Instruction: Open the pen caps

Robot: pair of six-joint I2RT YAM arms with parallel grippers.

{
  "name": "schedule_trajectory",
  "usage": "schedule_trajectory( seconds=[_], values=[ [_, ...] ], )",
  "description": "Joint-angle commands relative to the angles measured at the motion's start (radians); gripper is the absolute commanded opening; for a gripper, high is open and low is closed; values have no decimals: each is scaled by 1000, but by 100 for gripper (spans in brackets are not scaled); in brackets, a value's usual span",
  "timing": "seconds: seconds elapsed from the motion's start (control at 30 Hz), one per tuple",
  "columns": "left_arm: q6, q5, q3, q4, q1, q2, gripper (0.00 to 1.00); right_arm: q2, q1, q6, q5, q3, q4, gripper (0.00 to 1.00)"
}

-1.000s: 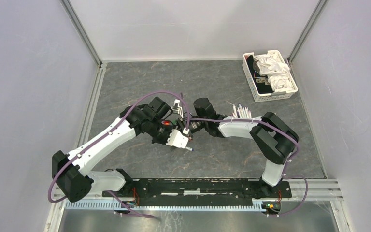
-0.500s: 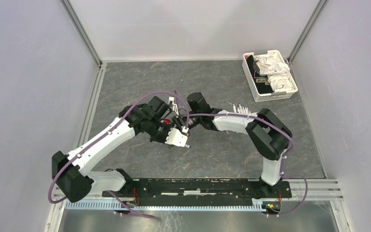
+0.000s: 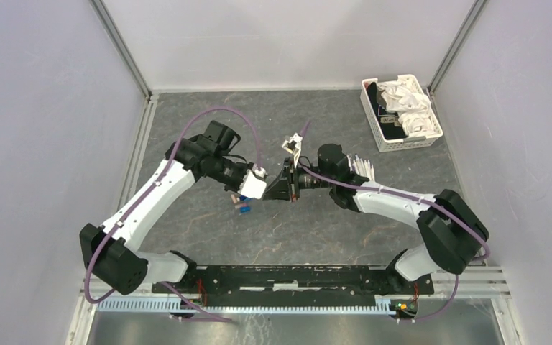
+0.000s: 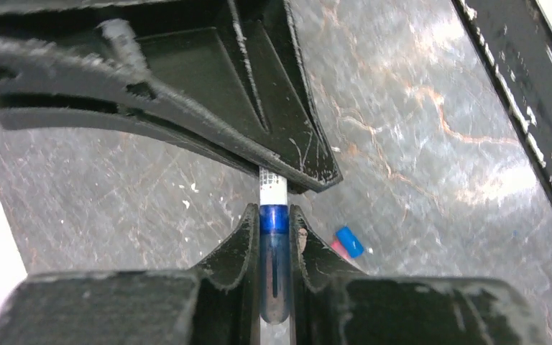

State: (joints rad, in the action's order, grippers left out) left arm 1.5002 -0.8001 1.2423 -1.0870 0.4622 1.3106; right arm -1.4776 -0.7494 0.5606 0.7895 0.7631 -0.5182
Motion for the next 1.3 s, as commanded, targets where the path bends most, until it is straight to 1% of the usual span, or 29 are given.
schedule_trajectory(
  seconds=[0.0,0.1,0.17,0.27,0.3,0.33,0.4,0.47,0.57,0.67,0.7,0.87,1.03,1.13,1.17,1.2,1.27],
  values=[
    [-77,564,1,-66,44,-83,2,-46,40,-60,271,-122,474,0],
    [-115,609,-36,-60,113,-72,2,-77,35,-70,284,-94,486,0],
    [-140,611,-65,-39,152,-83,2,-105,26,-75,289,-43,498,0],
    [-189,566,-82,-10,204,-107,2,-156,1,-39,294,42,459,16],
    [-201,544,-82,-6,214,-113,2,-176,-9,-29,294,79,449,24],
    [-212,523,-85,-4,224,-116,2,-194,-16,-9,291,104,431,29],
    [-242,483,-84,0,235,-123,2,-224,-32,62,305,145,341,36],
    [-264,446,-84,1,240,-127,2,-246,-40,135,307,170,241,39],
    [-285,412,-88,2,247,-132,2,-282,-42,236,313,197,109,38],
    [-288,403,-99,3,250,-135,2,-294,-45,375,317,185,-85,38],
    [-289,400,-103,9,250,-136,2,-301,-48,401,317,187,-119,38],
    [-302,390,-106,33,254,-131,2,-333,-62,440,313,225,-158,38],
    [-308,378,-106,41,257,-129,2,-351,-65,450,311,261,-159,40],
    [-314,372,-103,47,260,-126,2,-364,-64,458,309,285,-158,38],
    [-316,371,-101,47,260,-126,2,-368,-65,462,309,292,-161,37],
    [-318,370,-100,47,261,-123,2,-369,-67,463,309,297,-164,33],
    [-318,368,-103,47,262,-123,2,-373,-67,470,309,304,-168,21]
  ],
)
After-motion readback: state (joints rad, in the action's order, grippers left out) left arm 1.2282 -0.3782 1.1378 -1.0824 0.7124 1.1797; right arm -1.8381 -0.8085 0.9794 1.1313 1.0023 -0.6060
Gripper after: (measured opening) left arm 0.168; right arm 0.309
